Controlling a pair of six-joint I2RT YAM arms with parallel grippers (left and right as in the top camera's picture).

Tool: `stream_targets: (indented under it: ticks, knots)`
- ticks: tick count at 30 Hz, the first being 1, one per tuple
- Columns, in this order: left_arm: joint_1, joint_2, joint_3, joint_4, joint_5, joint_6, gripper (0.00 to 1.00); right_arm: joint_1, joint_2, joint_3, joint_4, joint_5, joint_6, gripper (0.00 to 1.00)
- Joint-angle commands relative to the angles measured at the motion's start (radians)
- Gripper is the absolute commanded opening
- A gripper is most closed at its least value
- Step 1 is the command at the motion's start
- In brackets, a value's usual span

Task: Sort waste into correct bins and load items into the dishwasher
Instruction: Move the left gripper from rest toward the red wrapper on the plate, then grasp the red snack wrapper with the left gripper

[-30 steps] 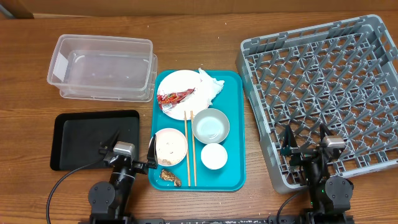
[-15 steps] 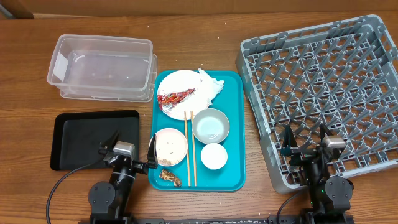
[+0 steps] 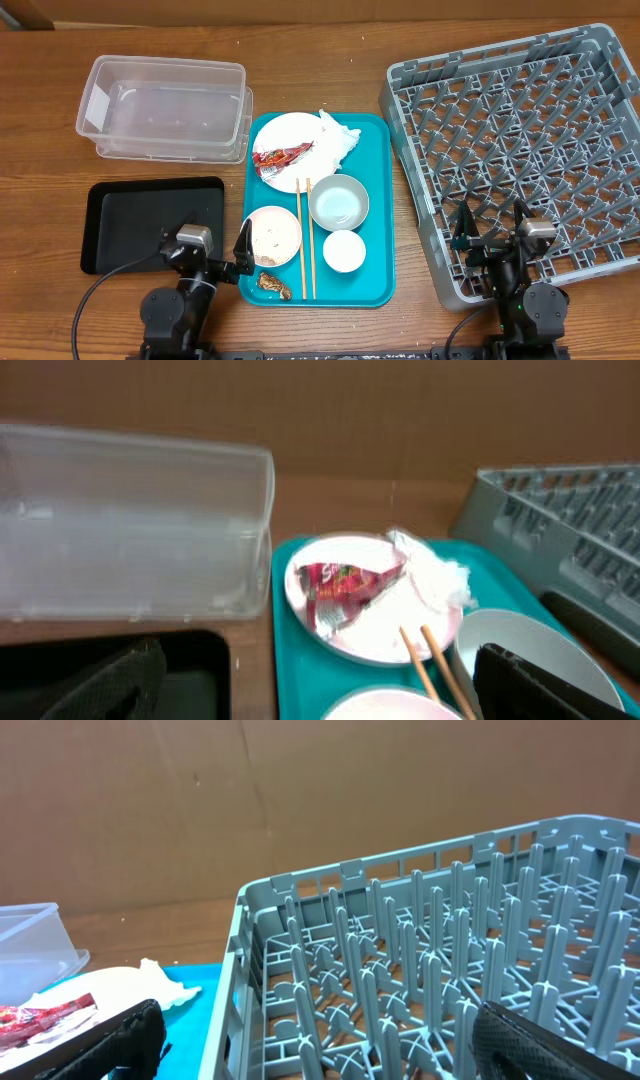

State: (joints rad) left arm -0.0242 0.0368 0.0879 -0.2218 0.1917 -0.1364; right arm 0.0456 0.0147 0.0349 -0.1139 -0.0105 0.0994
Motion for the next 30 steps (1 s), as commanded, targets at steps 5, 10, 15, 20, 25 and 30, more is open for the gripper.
stream_targets:
  ticks: [5, 10, 15, 20, 25, 30]
  knots:
    - [0.006, 0.208, 0.241, -0.165, 0.008, -0.024, 1.00, 0.000, 0.105, 0.257, -0.179, 0.010, 0.032, 1.00]
    - [0.006, 0.476, 0.455, -0.295, 0.008, -0.016, 1.00, 0.000, 0.290, 0.482, -0.373, 0.009, 0.084, 1.00]
    - [0.006, 0.777, 0.772, -0.580, 0.010, 0.064, 1.00, 0.000, 0.515, 0.734, -0.615, 0.009, 0.087, 1.00]
    - [0.006, 0.940, 0.978, -0.770, 0.000, 0.130, 1.00, 0.000, 0.648, 0.863, -0.747, 0.010, 0.076, 1.00]
    - [0.006, 1.010, 1.011, -0.751, 0.064, 0.129, 1.00, 0.000, 0.701, 0.864, -0.758, 0.010, 0.080, 1.00]
    - [-0.010, 1.055, 1.011, -0.608, 0.097, 0.134, 1.00, 0.000, 0.702, 0.864, -0.751, 0.010, 0.080, 1.00]
